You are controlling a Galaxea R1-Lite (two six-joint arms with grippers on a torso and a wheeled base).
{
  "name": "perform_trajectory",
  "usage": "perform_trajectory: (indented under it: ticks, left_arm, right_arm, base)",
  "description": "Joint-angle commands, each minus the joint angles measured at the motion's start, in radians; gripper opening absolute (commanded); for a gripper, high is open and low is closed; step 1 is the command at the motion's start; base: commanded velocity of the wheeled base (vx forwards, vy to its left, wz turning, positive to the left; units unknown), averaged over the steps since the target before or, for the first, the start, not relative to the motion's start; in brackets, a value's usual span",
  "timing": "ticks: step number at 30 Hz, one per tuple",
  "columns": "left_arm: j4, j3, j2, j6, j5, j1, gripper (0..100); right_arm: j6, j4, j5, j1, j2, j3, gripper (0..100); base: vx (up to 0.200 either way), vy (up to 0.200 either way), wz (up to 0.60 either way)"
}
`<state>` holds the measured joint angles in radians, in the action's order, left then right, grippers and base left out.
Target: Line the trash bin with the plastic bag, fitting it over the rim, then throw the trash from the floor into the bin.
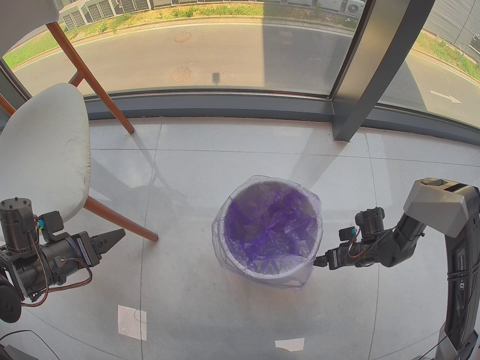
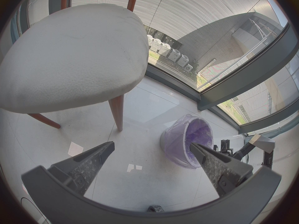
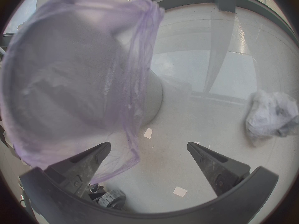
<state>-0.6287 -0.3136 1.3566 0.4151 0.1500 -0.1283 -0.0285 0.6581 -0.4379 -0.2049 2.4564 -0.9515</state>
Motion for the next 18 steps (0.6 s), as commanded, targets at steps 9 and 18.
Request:
perform_trajectory:
  ticks: [9, 18]
  left_arm:
    - [-0.003, 0.03, -0.022, 0.001, 0.003, -0.004, 100]
    - [-0.003, 0.038, -0.024, -0.001, 0.003, -0.005, 100]
  right_arm:
    - [0.007, -0.005, 0.001, 0.26, -0.309, 0.183, 100]
    - [0.016, -0.012, 0.076, 0.38, -0.228, 0.083, 100]
  base:
    - [0.0, 0.0, 0.0]
    - [0.0, 0.0, 0.0]
